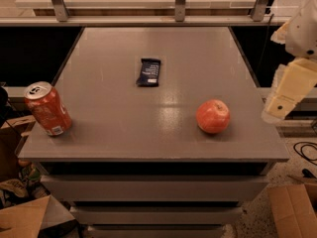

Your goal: Move rxbar blueberry near coke can

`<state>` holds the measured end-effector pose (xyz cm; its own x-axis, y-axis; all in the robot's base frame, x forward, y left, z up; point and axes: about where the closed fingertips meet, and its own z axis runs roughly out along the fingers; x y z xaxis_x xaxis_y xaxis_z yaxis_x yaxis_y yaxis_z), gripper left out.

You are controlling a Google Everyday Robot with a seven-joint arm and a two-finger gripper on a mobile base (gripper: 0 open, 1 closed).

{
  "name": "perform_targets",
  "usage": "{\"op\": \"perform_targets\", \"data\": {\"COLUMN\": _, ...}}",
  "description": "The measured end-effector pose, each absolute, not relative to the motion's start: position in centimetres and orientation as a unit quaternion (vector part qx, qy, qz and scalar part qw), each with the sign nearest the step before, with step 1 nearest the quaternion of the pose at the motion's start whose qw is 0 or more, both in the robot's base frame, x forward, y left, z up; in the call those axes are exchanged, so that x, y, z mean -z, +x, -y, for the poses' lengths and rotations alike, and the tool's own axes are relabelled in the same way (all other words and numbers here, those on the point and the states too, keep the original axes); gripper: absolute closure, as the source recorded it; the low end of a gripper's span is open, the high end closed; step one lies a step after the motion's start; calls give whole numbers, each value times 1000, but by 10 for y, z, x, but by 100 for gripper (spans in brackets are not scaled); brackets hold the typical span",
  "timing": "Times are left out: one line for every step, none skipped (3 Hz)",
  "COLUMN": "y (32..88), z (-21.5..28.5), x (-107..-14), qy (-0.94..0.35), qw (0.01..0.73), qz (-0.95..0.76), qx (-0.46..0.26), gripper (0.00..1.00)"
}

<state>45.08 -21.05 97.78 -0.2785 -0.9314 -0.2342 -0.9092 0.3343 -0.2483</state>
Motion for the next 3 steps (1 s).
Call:
{"op": "perform_targets", "data": {"y": 487, "z": 189, "x": -980, "qy": -534, "qw": 168, "qz": -828, "qx": 32, "gripper": 0}}
{"op": "perform_targets", "data": {"y": 526, "z": 162, "x": -975, "qy": -485, "qw": 160, "qz": -859, "qx": 28, "gripper": 0}}
{"op": "perform_targets", "data": {"y": 531, "z": 154, "x": -976, "qy": -444, "qw": 165, "qz": -880, "qx": 20, "gripper": 0}}
